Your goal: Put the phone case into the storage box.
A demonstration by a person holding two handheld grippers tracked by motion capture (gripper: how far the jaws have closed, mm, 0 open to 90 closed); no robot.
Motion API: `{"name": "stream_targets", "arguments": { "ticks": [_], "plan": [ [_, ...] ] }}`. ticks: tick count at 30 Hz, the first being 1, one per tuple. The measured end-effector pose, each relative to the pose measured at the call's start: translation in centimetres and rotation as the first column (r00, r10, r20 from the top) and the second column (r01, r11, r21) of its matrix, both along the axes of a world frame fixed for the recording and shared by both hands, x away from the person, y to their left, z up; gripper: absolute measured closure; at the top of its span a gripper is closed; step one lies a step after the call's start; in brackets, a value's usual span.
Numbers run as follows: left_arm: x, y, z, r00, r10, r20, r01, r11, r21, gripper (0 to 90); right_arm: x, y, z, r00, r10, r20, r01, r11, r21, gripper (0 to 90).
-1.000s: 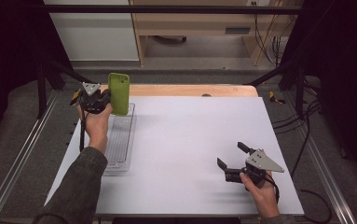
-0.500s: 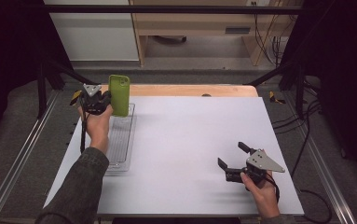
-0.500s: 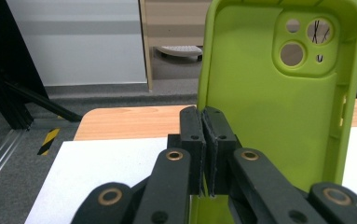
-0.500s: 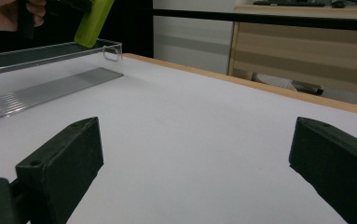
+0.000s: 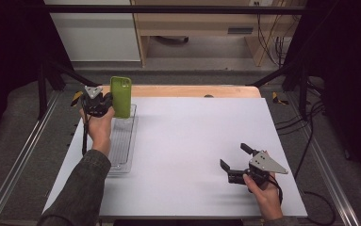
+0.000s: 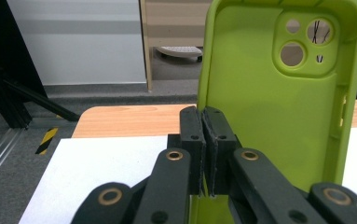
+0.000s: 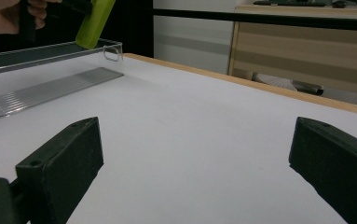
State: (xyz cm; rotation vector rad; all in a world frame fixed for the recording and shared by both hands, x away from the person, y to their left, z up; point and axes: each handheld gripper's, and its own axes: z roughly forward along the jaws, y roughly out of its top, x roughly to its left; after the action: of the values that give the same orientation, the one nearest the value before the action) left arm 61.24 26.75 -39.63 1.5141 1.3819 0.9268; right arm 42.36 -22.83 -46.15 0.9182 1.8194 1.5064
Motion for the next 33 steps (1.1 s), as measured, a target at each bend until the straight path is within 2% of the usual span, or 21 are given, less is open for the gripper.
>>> {"name": "stream_targets", "arguments": {
  "ticks": [33],
  "plan": [
    [0.3, -0.2, -1.1, 0.999, 0.014, -0.042, -0.014, 0.9999, -0.001, 86.6, 0.0, 0.0, 0.0, 1.0, 0.001, -0.001, -0.001, 1.0, 0.0, 3.1]
  ]
}}
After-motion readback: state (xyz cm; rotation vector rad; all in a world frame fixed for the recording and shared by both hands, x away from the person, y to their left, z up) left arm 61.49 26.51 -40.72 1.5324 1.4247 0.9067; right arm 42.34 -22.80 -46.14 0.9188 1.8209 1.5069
